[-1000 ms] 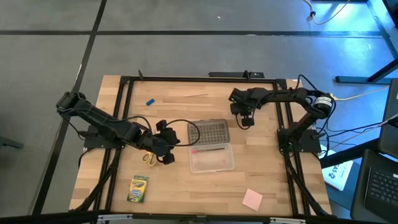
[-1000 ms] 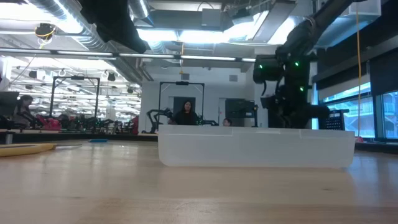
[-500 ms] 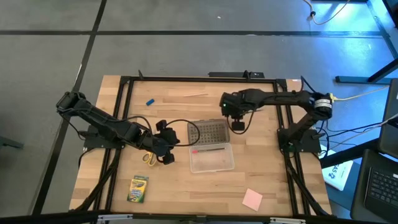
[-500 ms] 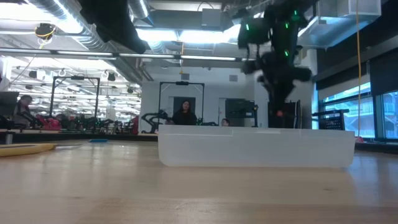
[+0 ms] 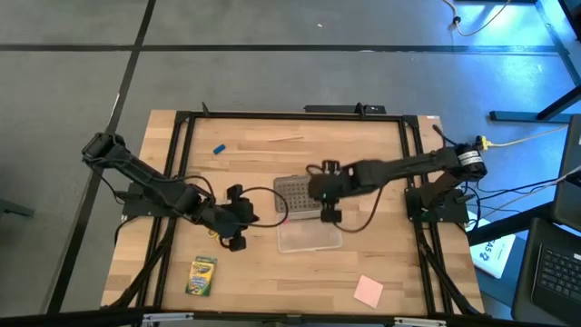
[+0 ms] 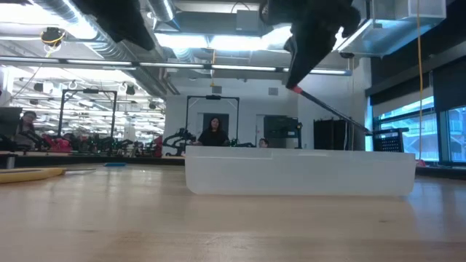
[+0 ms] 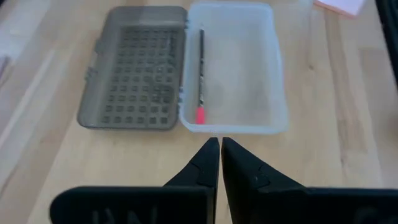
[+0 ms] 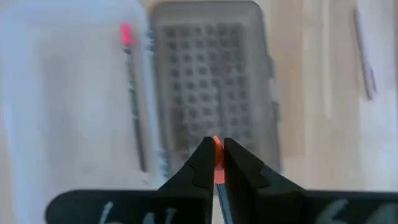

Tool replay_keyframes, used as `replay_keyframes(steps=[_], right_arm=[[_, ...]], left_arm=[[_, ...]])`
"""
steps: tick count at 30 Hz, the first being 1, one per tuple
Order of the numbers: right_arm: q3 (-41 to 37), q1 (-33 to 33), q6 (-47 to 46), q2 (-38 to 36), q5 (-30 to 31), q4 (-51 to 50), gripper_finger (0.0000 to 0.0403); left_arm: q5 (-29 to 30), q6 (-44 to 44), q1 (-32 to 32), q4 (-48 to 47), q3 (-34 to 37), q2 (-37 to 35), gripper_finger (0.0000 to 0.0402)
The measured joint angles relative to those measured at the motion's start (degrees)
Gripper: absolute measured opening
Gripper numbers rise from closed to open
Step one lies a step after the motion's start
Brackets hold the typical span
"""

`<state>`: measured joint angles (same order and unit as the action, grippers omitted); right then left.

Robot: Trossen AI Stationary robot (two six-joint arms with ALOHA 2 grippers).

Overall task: Pack school essentials
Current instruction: Put the black and orange pencil into the transparent supply box

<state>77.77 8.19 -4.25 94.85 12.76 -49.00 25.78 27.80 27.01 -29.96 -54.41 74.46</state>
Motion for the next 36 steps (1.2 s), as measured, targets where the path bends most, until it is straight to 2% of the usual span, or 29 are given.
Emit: replay_keyframes(steps=[4, 7, 11, 18, 21, 26, 36], right_arm=[[3.32, 4.38, -0.46, 4.28, -0.24, 2.15, 0.0025], [8.3, 6.41, -4.25, 8.2, -0.39, 2.08, 0.0027], [14.77, 8.04, -7.43, 13.24, -0.34, 1.05, 0.0025], [22.6, 8.64, -7.51, 20.42, -1.91, 0.75, 0.0026], [22.71, 8.53, -7.82, 21.47, -3.81, 1.49, 0.0027], [22.04, 7.91, -10.48, 22.29, -3.71, 1.95, 0.0027], [22.04, 5.18, -8.72, 26.16, -3.37, 1.53, 0.0027]], left_arm=[[0.21, 0.12, 1.46, 0.41, 0.0, -0.11, 0.0014], [0.21, 0.87, 2.01, 0.47, 0.0, -0.11, 0.0014], [0.15, 1.66, 2.09, 0.57, 0.0, -0.11, 0.0014], [0.15, 1.66, 2.34, 0.51, 0.0, -0.16, 0.0014], [0.15, 1.66, 3.0, 0.25, 0.0, -0.16, 0.0014], [-0.01, 1.68, 4.39, 0.1, 0.0, -0.16, 0.0014], [0.04, 1.77, 5.72, -0.06, 0.0, -0.16, 0.0014]])
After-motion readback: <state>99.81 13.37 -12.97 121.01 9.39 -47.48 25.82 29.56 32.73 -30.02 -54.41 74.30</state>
